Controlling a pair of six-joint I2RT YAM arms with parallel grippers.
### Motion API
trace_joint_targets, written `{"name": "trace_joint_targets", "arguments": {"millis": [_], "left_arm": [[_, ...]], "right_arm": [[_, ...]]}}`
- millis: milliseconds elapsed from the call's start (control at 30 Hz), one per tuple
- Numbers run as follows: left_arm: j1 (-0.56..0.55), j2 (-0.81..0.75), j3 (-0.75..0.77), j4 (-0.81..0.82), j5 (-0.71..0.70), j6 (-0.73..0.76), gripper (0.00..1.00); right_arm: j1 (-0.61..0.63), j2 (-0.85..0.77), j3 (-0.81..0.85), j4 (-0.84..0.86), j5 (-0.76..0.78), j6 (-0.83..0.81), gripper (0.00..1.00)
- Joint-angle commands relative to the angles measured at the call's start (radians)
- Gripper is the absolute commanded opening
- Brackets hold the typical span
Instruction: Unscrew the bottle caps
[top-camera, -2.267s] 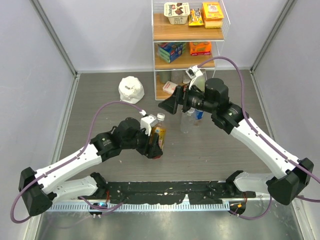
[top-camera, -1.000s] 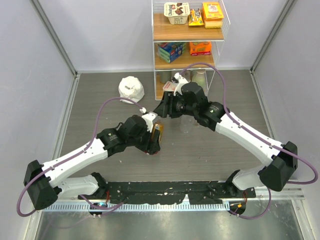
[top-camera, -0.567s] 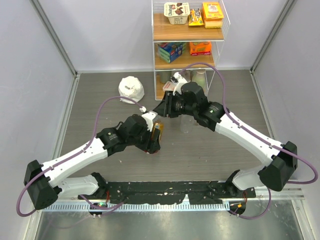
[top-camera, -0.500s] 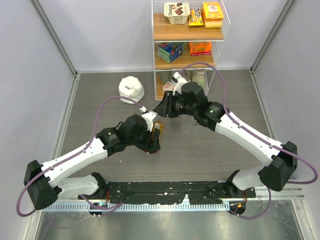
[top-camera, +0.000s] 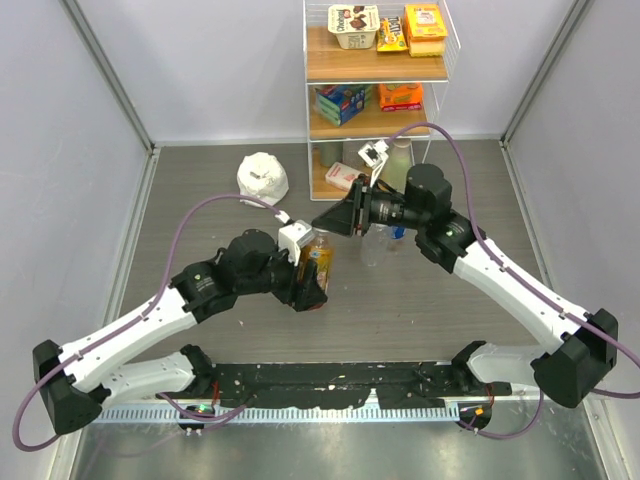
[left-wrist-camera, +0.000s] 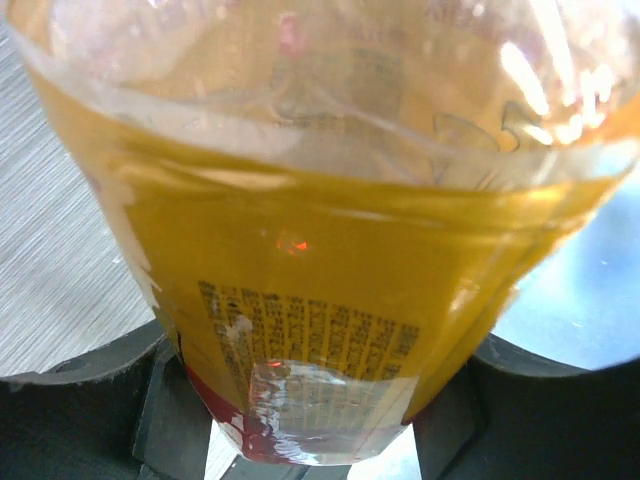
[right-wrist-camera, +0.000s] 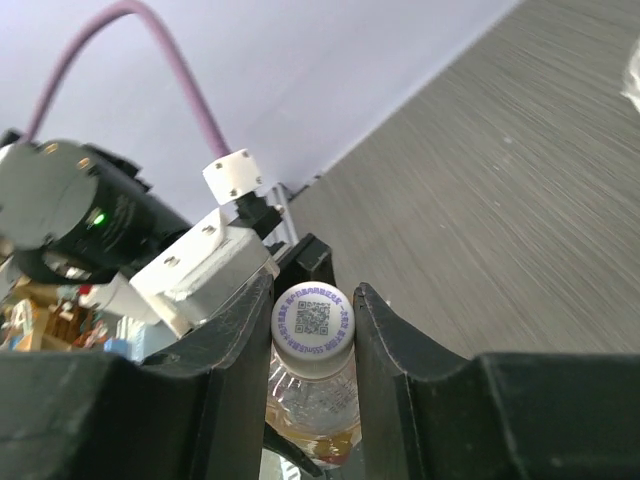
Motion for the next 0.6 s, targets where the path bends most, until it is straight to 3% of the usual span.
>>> {"name": "trace_joint_targets", "arguments": {"millis": [0,333,567], "left_arm": [[0.009,-0.039,-0.017,0.036,0.093,0.002,0.0],[0.009,-0.086,-0.063,0.119,0.281,0.022,0.0],[0.009,-0.106,-0.086,0.136,0.287,0.019,0.0]], "right_arm": [[-0.049,-0.078,-0.046,0.34,-0.289,0.123,0.02],[-0.049,-0.069,-0.072,0.564,-0.47,0.225,0.01],[-0.062,-0.066,-0.071,0.57,-0.421,0.226,0.02]]}}
